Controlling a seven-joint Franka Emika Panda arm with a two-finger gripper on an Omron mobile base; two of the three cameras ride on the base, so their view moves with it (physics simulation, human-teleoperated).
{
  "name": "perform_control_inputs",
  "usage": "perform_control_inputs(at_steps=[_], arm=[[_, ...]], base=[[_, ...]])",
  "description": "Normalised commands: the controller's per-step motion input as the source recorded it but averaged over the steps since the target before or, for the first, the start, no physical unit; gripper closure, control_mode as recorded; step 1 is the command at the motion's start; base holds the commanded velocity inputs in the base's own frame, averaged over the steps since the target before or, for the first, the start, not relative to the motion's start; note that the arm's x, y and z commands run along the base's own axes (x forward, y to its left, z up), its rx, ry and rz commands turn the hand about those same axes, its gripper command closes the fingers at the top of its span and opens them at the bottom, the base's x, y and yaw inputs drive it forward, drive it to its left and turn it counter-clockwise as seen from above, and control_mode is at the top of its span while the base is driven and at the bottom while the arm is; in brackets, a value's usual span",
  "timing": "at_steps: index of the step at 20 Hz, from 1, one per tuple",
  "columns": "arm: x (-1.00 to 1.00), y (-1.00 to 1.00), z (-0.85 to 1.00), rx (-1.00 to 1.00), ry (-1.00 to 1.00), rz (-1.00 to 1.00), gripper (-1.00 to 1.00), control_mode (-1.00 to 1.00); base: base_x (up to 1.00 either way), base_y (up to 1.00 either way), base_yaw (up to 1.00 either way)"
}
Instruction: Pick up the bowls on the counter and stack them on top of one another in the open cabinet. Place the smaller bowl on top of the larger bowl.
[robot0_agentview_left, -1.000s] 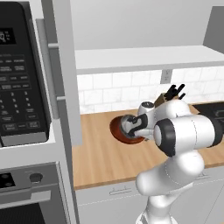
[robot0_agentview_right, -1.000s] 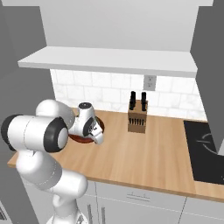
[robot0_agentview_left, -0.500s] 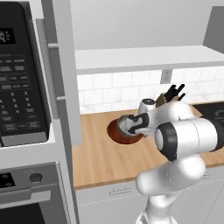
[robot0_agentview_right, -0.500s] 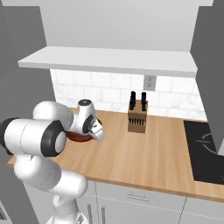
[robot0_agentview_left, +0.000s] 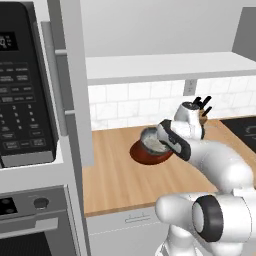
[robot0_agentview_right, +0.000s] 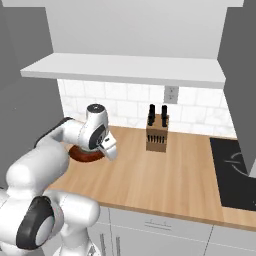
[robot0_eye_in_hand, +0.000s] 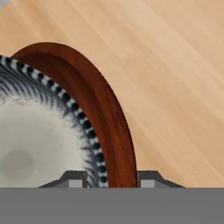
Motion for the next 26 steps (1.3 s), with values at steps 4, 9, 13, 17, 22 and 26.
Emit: perform_control_inputs(at_steps=[4,9,13,17,22,26], arm=[[-0.67,-0.19,1.00,0.14,-0.14,-0.05,1.00,-1.00],[-0.59,-0.17,1.00,0.17,-0.19,-0.06,1.00,-1.00],[-0.34,-0.01,1.00,0.19,-0.25,-0.06,1.00,-1.00],[-0.14,0.00,1.00,0.19,-0.23,-0.07,1.00,-1.00],[-0.01,0.00,1.00,0.17,-0.22,-0.10,1.00,-1.00],[0.58,-0.01,1.00,0.09,-0.06,-0.17,1.00,-1.00]], base=[[0.00,0.00,0.00],[0.00,0.00,0.00],[0.00,0.00,0.00],[0.00,0.00,0.00],[0.00,0.00,0.00],[0.00,0.00,0.00]])
